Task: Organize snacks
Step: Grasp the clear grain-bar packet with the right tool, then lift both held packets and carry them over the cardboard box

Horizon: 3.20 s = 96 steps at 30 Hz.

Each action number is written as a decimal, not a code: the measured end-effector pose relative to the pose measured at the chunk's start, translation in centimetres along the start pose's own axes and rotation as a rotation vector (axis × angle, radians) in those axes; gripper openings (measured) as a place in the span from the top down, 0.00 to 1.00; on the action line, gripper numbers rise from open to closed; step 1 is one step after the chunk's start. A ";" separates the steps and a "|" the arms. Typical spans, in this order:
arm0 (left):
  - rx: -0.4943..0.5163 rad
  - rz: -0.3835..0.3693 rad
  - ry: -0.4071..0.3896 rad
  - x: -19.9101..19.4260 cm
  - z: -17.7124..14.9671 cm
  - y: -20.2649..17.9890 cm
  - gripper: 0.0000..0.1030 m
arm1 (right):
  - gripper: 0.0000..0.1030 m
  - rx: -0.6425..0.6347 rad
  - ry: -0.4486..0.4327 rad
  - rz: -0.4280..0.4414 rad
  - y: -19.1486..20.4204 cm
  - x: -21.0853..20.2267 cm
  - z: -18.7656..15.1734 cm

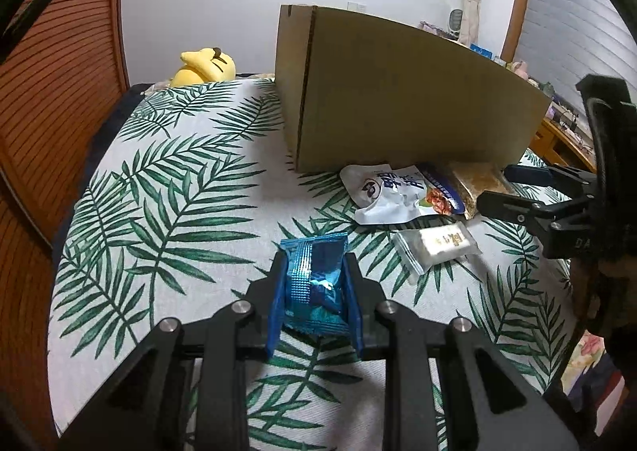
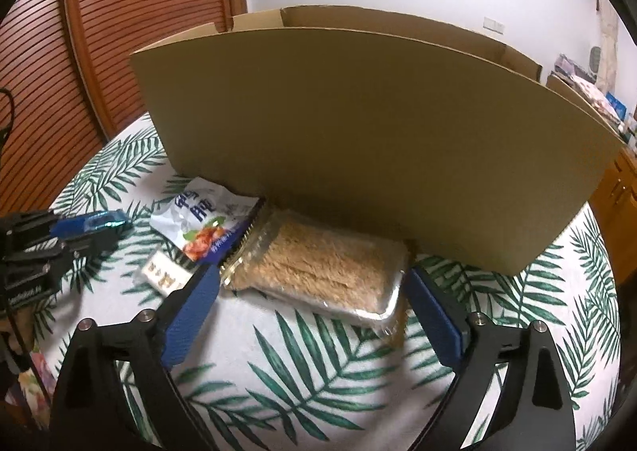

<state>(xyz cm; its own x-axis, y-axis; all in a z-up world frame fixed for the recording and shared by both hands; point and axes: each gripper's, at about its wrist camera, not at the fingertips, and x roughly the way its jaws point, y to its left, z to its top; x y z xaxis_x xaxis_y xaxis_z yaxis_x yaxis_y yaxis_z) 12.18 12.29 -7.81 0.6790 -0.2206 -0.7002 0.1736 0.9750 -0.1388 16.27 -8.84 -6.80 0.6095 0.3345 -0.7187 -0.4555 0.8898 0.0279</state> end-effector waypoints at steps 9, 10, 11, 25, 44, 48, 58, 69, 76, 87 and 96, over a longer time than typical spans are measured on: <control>-0.009 -0.013 -0.023 -0.4 -0.2 0.2 0.76 | 0.01 0.064 0.057 -0.096 -0.2 1.8 0.7; -0.005 -0.011 -0.023 -0.4 -0.2 0.1 0.76 | 0.00 0.068 0.061 -0.100 -0.3 1.9 0.6; -0.003 -0.009 -0.019 -0.3 -0.2 0.1 0.76 | 0.00 0.074 0.063 -0.096 -0.4 1.9 0.5; -0.006 0.001 -0.021 -0.2 -0.2 0.0 0.76 | 0.19 0.037 0.102 -0.070 -0.4 2.0 0.2; 0.000 0.008 -0.028 -0.3 -0.3 -0.1 0.76 | 0.71 0.039 -0.059 0.004 -1.8 -3.6 -2.6; 0.003 0.015 -0.026 -0.3 -0.3 -0.2 0.76 | 0.71 0.028 -0.093 0.008 -1.8 -5.2 -3.2; 0.008 0.030 -0.050 -0.9 -0.3 -0.5 0.76 | 0.71 -0.022 -0.180 0.020 -0.9 -8.0 -5.0; 0.046 0.001 -0.165 -4.8 2.6 -3.0 0.76 | 0.71 -0.052 -0.231 0.025 -0.5 -10.7 -4.6; 0.089 -0.031 -0.214 -6.0 6.0 -5.4 0.76 | 0.71 -0.074 -0.251 0.011 -0.9 -12.3 -3.3; 0.169 -0.037 -0.241 -5.0 9.9 -9.7 0.76 | 0.71 -0.098 -0.281 -0.033 -2.9 -14.7 -1.5; 0.159 -0.047 -0.241 -3.5 11.5 -11.3 0.76 | 0.71 -0.077 -0.288 -0.040 -5.3 -15.1 -0.4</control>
<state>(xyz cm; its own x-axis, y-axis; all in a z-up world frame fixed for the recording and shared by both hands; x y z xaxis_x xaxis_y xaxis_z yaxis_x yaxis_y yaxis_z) 16.02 1.74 4.29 0.8143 -0.2842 -0.5061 0.3058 0.9512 -0.0420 9.20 -18.73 3.61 0.7818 0.3837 -0.4915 -0.4685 0.8817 -0.0568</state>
